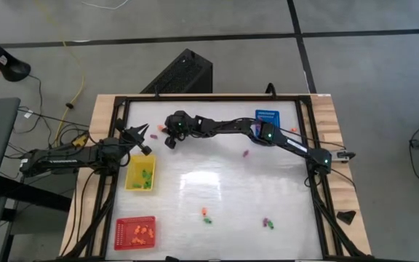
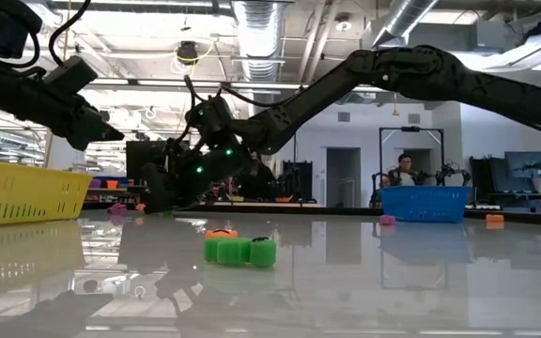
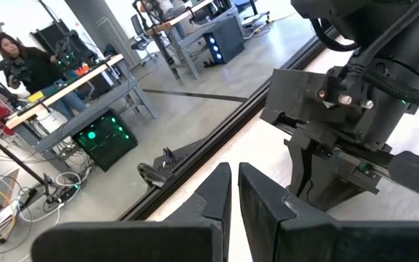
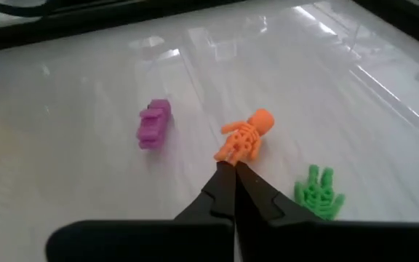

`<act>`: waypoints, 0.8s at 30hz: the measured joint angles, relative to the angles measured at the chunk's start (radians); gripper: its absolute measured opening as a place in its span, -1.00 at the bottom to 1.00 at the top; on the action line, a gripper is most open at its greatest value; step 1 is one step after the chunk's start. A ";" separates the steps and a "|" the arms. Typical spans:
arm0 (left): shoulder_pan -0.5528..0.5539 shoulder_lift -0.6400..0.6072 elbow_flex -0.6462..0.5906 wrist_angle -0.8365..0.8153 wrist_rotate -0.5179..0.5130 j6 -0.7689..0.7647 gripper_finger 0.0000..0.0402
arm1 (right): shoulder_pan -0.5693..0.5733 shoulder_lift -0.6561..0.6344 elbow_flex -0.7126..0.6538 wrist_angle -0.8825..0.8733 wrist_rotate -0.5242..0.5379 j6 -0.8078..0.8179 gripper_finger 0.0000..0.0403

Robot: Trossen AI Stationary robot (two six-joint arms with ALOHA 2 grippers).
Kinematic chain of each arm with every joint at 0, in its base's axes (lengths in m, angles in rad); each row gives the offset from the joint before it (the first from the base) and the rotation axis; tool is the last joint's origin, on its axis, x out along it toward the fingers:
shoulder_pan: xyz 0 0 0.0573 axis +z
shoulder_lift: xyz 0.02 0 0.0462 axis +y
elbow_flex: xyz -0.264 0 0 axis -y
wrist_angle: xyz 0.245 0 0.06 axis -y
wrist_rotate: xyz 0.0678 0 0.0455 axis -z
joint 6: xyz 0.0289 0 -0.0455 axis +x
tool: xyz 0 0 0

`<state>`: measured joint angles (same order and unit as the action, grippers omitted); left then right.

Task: Sort Halloween decoration
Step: Put the orange skeleton toy into the red bin

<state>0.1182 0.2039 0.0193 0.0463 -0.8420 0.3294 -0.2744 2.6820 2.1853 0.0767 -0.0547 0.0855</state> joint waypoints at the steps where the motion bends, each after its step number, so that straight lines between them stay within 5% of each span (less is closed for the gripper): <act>1: 0.000 0.000 0.000 0.000 0.000 0.000 -0.91 | 0.001 -0.008 0.000 -0.015 0.000 -0.004 -0.88; 12: 0.000 0.000 0.000 0.000 0.001 0.000 -0.91 | 0.031 -0.123 0.001 -0.229 -0.031 -0.065 -0.89; 17: 0.000 0.000 0.000 0.000 0.001 0.000 -0.91 | 0.063 -0.204 0.002 -0.477 -0.035 -0.189 -0.89; 24: 0.000 0.000 0.000 0.000 0.001 0.000 -0.91 | 0.121 -0.345 0.001 -0.831 -0.241 -0.439 -0.90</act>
<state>0.1184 0.2039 0.0193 0.0463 -0.8415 0.3293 -0.1537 2.3370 2.1864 -0.7543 -0.2955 -0.3534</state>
